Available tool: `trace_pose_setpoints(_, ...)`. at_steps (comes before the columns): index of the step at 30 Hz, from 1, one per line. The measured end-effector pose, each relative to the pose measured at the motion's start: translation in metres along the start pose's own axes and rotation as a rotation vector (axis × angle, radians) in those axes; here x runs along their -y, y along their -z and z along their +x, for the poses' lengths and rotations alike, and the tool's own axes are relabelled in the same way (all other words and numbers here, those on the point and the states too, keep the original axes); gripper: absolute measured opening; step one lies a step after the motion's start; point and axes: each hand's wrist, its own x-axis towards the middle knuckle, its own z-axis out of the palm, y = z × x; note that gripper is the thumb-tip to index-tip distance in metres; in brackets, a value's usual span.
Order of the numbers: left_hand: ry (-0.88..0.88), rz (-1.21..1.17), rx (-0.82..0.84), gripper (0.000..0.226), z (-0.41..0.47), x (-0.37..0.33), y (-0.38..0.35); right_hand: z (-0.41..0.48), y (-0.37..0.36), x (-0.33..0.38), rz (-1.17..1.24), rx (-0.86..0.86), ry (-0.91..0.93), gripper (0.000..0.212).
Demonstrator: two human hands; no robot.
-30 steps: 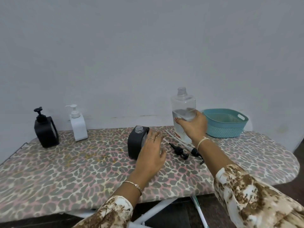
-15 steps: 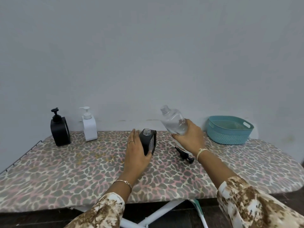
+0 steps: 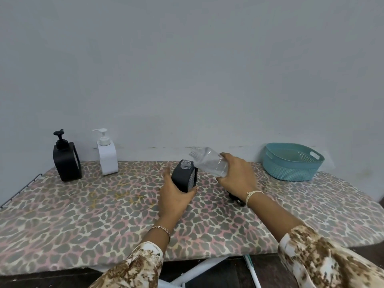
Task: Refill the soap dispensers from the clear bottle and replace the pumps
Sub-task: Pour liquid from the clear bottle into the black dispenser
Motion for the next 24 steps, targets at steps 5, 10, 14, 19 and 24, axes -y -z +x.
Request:
trace_pose_setpoints(5,-0.005,0.041,-0.047,0.069,0.003,0.009,-0.003,0.001,0.000,-0.001,-0.056,0.031,0.011,0.064)
trace_pose_setpoints(10,-0.017,0.072,-0.080,0.055,0.004,0.012,-0.007,0.001,0.000,-0.002,-0.111,0.045,0.035,0.064)
trace_pose_setpoints(14,-0.015,0.118,-0.072,0.054,0.002,0.014,-0.008,0.001,0.001,-0.002,-0.130,0.064,0.044,0.065)
trace_pose_setpoints(19,-0.027,0.138,-0.068,0.051,0.002,0.015,-0.007,0.002,0.002,-0.001,-0.188,0.065,0.082,0.061)
trace_pose_setpoints(24,-0.039,0.140,-0.047,0.053,0.003,0.013,-0.005,0.004,0.002,-0.001,-0.200,0.085,0.067,0.060)
